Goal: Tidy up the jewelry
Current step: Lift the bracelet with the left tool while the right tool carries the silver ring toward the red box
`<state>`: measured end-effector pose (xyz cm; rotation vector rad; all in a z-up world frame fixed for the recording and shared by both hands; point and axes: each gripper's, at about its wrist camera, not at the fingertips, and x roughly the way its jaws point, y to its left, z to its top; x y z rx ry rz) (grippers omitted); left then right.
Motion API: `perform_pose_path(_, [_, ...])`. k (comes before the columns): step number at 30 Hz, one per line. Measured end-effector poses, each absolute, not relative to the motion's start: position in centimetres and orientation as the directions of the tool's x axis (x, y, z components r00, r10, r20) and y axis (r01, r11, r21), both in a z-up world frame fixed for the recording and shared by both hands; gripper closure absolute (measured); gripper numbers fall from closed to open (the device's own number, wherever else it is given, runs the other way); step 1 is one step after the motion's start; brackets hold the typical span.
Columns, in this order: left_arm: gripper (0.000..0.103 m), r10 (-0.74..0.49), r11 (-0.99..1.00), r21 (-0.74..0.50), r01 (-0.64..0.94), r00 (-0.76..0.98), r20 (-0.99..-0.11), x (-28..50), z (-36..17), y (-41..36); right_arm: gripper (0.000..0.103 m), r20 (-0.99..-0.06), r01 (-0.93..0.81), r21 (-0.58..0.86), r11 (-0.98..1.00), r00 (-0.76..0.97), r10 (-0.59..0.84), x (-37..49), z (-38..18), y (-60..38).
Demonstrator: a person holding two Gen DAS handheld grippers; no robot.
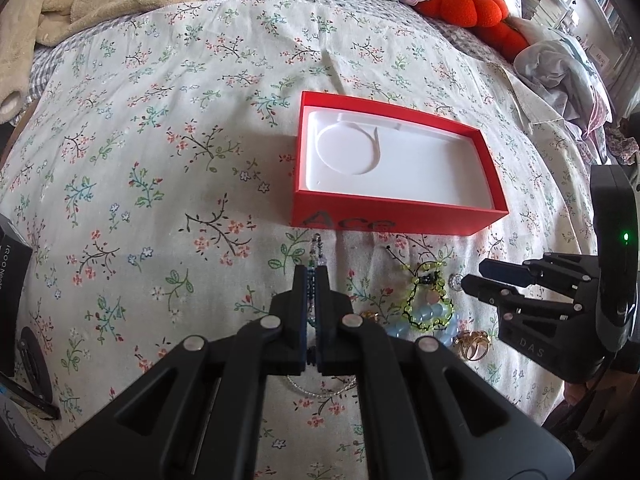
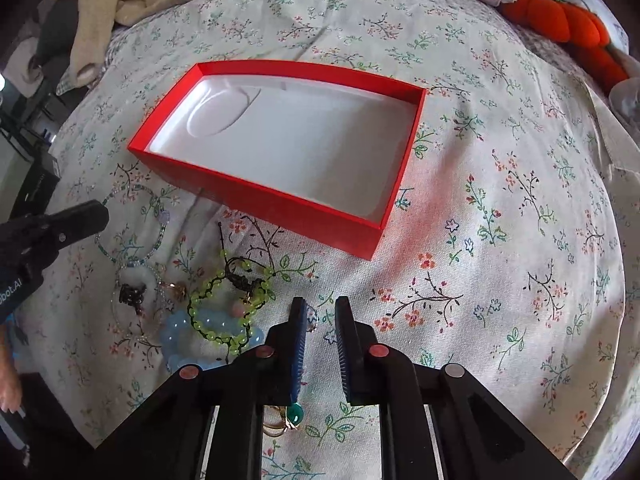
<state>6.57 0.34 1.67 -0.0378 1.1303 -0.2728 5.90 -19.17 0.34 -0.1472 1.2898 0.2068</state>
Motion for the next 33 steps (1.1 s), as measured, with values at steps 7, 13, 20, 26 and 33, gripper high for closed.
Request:
perform_pose_path(7, [0.099, -0.228, 0.968, -0.164, 0.189, 0.396, -0.890, 6.6, 1.5, 0.5, 0.057, -0.964, -0.239, -0.002, 0.971, 0.260, 0.062, 6.1, -0.7, -18.5])
perform_pose_path(13, [0.099, -0.219, 0.970, -0.157, 0.185, 0.390, -0.894, 6.6, 1.3, 0.5, 0.079, -0.963, -0.295, -0.045, 0.955, 0.269, 0.037, 6.3, -1.7, -16.7])
perform_pose_path(20, [0.099, -0.233, 0.967, -0.168, 0.191, 0.397, -0.888, 6.6, 1.6, 0.4, 0.092, -0.961, -0.295, -0.042, 0.955, 0.275, 0.043, 6.1, -1.4, -16.1])
perform_pose_path(26, [0.099, -0.266, 0.959, -0.191, 0.211, 0.425, -0.865, 6.3, 2.7, 0.2, 0.096, -0.958, -0.274, -0.026, 0.961, 0.280, 0.054, 6.0, -0.7, -17.2])
perform_pose_path(33, [0.099, -0.264, 0.959, -0.189, 0.213, 0.421, -0.868, 6.3, 2.7, 0.1, 0.088, -0.958, -0.319, -0.016, 0.948, 0.275, 0.077, 5.0, 0.5, -17.6])
